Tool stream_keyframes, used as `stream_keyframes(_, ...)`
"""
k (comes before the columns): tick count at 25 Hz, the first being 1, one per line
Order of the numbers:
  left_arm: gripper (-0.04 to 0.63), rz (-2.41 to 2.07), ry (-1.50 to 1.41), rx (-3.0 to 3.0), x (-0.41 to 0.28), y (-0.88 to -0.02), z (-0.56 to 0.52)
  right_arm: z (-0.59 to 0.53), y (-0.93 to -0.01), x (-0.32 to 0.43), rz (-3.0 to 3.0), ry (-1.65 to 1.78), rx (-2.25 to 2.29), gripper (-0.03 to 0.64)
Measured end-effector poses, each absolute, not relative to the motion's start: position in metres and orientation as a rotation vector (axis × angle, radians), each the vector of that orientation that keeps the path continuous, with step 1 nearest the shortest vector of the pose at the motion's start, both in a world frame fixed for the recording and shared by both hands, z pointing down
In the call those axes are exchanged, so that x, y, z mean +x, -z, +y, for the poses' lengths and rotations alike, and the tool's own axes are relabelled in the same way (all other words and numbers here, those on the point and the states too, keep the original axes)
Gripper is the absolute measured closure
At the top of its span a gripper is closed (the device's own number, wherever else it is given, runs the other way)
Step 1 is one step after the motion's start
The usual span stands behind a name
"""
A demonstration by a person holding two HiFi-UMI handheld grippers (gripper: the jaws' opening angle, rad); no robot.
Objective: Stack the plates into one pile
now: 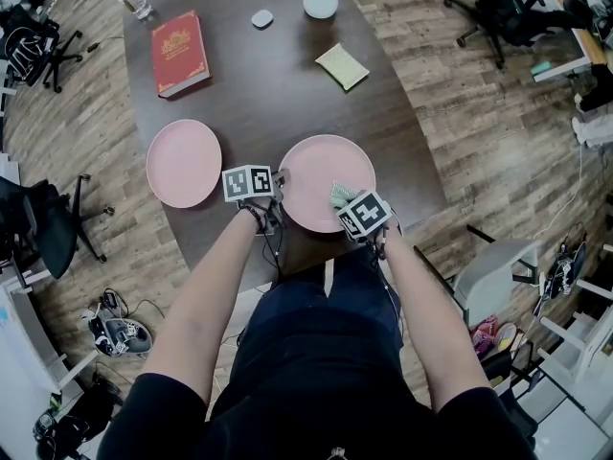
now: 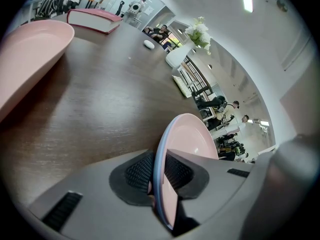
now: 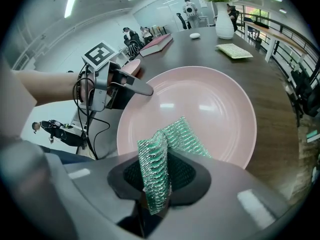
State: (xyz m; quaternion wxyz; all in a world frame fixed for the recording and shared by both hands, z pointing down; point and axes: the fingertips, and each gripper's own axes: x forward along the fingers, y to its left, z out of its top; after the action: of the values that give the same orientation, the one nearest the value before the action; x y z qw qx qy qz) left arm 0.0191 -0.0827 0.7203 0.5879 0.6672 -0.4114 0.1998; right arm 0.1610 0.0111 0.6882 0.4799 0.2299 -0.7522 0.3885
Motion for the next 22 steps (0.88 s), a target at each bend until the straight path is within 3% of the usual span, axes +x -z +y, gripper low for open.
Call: stream_keyframes(22, 0.541, -0.971, -0.461, 1.554, 0.019, -0.719, -0.082, 0.034, -0.689, 0.089, -1.893, -1.014, 0.463, 0.531)
